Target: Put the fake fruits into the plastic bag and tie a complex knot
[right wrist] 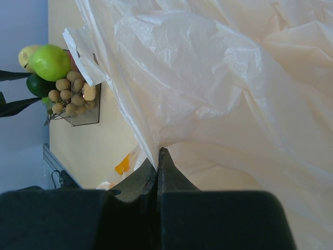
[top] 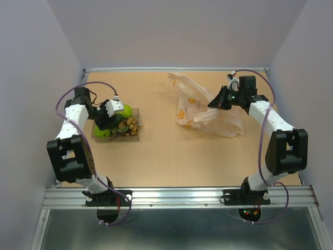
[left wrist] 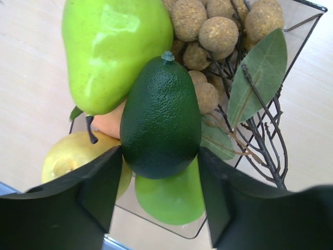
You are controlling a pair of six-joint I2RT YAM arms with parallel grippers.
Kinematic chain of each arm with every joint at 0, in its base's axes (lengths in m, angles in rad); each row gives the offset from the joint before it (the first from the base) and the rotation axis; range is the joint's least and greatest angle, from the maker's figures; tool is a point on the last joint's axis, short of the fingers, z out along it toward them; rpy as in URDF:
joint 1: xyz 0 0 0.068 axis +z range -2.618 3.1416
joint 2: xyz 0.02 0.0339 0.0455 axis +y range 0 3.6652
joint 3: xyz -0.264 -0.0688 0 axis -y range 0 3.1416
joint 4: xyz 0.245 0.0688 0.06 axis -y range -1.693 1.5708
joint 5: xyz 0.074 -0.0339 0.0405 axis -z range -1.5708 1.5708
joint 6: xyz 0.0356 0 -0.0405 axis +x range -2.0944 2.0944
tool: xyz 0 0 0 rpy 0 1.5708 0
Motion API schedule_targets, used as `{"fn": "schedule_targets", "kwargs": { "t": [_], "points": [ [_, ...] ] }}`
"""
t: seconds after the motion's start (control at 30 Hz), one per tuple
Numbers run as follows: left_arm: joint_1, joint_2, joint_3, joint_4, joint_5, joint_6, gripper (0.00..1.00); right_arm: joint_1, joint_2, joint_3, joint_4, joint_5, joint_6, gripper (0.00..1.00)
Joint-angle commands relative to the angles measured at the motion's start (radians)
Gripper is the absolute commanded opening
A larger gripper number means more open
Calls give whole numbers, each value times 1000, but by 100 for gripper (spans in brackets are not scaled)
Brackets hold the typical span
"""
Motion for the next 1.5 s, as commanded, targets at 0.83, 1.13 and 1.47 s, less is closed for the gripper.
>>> {"fn": "schedule_targets", "kwargs": {
  "t": [0.83, 1.13, 1.47],
  "points": [
    [-51, -96, 322, -304, 190, -75, 22, 6, 33, 11, 23, -115, 5, 1],
    [-477, 2, 364, 39, 235, -464, 22, 9, 45, 38, 33, -359, 45, 0],
    [-758, 251, 547, 318, 152, -804, 30, 55, 1, -50, 467, -615, 473, 1]
  ]
}}
